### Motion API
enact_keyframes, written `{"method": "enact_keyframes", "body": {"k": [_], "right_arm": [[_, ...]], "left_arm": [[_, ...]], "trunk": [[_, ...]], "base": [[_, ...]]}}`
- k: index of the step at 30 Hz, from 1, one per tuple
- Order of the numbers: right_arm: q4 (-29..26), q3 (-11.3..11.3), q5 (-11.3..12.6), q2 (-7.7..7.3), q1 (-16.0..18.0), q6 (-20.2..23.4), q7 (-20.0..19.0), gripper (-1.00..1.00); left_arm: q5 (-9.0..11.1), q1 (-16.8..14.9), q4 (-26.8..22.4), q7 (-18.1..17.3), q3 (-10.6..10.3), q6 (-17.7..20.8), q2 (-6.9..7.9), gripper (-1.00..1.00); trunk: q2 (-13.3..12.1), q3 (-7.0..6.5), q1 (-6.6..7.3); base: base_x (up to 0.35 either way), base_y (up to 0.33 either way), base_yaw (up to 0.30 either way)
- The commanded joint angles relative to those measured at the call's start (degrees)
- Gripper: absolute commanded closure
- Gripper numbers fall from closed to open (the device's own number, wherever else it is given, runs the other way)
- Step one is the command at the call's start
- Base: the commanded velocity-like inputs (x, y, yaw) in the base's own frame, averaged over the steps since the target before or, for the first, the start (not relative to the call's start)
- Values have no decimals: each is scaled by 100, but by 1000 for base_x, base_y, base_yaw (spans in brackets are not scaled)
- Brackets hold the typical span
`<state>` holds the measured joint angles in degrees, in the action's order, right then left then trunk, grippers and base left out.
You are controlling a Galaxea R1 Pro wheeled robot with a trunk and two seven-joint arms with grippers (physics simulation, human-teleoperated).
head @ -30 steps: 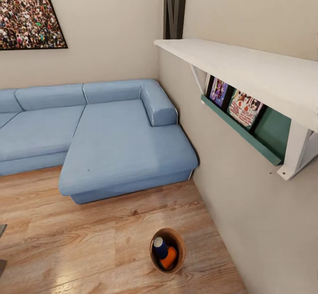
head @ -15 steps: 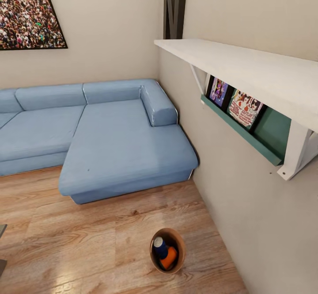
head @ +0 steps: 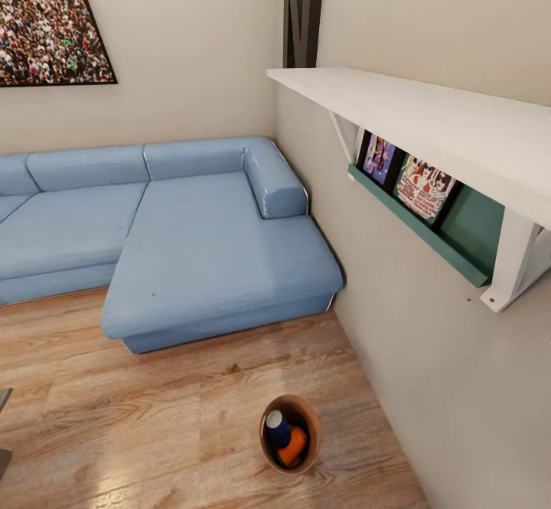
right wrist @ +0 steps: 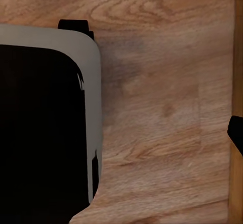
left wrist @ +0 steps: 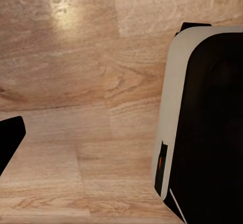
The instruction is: Put the three can of soda from the living room inside the tash can in the kitchen.
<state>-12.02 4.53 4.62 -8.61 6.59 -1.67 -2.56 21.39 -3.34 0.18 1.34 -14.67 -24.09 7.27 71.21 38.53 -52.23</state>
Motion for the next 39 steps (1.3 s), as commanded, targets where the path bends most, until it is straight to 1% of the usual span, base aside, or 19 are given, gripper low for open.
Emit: {"method": "enact_keyframes", "body": {"k": [1,18,22,25,33,39], "right_arm": [[5,4,-3,0,0,0,0,-100],[79,10,-12,-26,0,0,24,-100],[87,14,-3,6,0,5,26,-100],[117,13,13,75,0,7,27,-100],[267,3,36,406,0,10,27,-100],[304,-10,40,450,0,13,27,-100]], "left_arm": [[1,0,0,0,0,0,0,-100],[-3,0,-3,-19,-3,1,-30,-100],[-2,0,-4,-20,-5,1,-32,-100],[-1,0,-3,-20,-4,1,-33,-100],[4,0,-4,-20,-2,0,-33,-100],[2,0,-3,-20,-1,0,-33,-100]], "trunk": [[0,0,0],[0,0,0],[0,0,0],[0,0,0],[0,0,0],[0,0,0]], "base": [[0,0,0],[0,0,0],[0,0,0],[0,0,0],[0,0,0],[0,0,0]]}}
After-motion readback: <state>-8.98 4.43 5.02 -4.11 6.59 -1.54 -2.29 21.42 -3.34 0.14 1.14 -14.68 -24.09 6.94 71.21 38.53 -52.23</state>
